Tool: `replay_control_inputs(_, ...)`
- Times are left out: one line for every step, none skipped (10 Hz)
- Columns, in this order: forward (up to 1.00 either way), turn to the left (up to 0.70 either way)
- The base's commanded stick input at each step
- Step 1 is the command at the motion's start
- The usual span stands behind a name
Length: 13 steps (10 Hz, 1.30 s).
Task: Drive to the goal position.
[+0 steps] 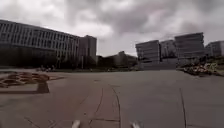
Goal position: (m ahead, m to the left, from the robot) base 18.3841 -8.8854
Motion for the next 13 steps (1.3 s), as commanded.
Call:
replay_control_inputs(1.00, -0.15)
replay_control_inputs(1.00, -0.03)
replay_control_inputs(1.00, 0.00)
replay_control_inputs(1.00, -0.19)
replay_control_inputs(1.00, -0.07)
replay_control_inputs(1.00, -0.11)
replay_control_inputs(1.00, -0.20)
replay_control_inputs(1.00, -0.09)
replay_control_inputs(1.00, -0.09)
replay_control_inputs(1.00, -0.09)
replay_control_inputs(1.00, -0.01)
replay_control_inputs(1.00, -0.08)
replay_control_inputs(1.00, -0.18)
